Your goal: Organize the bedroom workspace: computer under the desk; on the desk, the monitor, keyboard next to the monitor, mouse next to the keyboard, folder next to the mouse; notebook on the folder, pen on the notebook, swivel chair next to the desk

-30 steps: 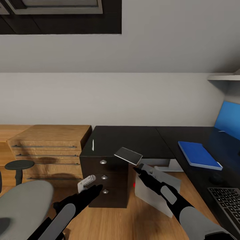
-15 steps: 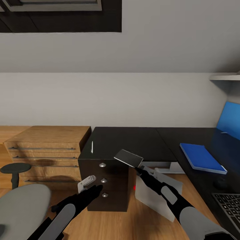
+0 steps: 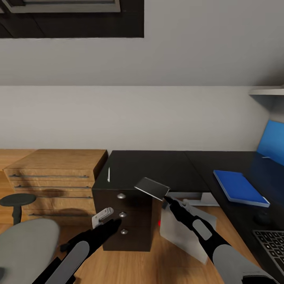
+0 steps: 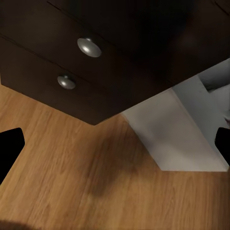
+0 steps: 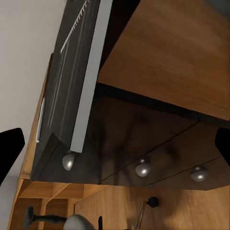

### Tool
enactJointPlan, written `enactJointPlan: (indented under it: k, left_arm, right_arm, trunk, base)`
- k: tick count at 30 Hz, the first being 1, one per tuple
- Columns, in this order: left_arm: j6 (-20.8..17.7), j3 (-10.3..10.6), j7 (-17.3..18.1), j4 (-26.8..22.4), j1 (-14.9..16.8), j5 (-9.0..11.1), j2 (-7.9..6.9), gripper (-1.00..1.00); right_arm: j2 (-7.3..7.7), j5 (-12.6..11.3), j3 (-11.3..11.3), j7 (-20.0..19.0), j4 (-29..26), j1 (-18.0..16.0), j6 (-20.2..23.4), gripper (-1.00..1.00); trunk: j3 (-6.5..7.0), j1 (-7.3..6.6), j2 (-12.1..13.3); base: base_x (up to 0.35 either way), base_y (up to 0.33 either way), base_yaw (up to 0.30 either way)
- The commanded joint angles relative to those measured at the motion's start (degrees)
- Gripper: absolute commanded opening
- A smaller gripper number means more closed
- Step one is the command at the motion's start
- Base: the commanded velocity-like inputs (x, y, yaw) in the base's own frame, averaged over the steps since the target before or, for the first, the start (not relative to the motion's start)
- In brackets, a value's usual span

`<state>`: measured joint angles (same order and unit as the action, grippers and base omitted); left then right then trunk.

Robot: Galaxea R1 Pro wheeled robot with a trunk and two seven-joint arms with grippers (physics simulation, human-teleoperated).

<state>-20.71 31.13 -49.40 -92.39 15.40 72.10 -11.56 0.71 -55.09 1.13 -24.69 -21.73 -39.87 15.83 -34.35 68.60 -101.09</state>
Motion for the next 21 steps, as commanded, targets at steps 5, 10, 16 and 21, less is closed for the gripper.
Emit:
enactJointPlan:
  k: [5,10,16,21]
  left_arm:
    - [-0.1,0.1,-0.4,-0.1,0.1,0.2,-0.04,1.00]
    - [-0.1,0.1,-0.4,-0.1,0.1,0.2,-0.04,1.00]
    - [-0.1,0.1,-0.4,-0.1,0.1,0.3,-0.04,1.00]
    - [-0.1,0.1,-0.4,-0.1,0.1,0.3,-0.04,1.00]
  right_arm:
    - [-0.06,-0.5,0.0,0.0,0.0,0.0,0.3,1.00]
    - [-0.06,-0.5,0.1,0.0,0.0,0.0,0.3,1.00]
    - [-0.12,-0.5,0.1,0.0,0.0,0.0,0.3,1.00]
    - [-0.17,-0.5,0.2,0.0,0.0,0.0,0.3,1.00]
  trunk:
    - [-0.06,0.01,0.0]
    - [-0.06,0.01,0.0]
    - [-0.06,0.01,0.0]
    - [-0.06,0.01,0.0]
  base:
    - [0.161,0.000,0.000]
    - [0.126,0.000,0.000]
    - [0.030,0.000,0.000]
    - [0.007,0.000,0.000]
